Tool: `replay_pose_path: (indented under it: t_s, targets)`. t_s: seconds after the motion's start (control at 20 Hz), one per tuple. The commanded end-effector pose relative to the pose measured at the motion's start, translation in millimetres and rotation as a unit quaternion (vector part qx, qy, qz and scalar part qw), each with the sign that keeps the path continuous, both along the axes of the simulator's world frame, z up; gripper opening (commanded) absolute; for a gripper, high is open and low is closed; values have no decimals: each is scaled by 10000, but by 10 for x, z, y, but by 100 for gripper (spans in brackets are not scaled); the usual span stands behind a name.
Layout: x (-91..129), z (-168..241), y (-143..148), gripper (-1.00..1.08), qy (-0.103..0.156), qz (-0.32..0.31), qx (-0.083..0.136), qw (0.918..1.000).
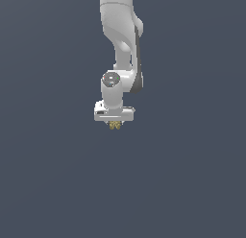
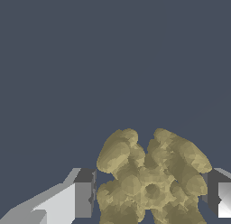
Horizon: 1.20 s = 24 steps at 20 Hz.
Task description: Pick up the object and move it to a goal position.
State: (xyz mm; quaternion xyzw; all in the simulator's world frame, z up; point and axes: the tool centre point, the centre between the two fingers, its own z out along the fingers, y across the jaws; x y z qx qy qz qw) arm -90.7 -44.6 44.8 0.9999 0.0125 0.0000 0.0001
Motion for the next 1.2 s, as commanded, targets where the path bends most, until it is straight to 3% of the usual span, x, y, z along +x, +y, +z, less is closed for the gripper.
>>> replay_pose_path:
  t_s: [0.0,0.45,1.15]
  targets:
    - [13,62,47,-100,-5,4,0,10000]
    - [95,581,433,-100,-4,3,-3,10000]
    - [330,1877,1393,-100,-3,3,-10,10000]
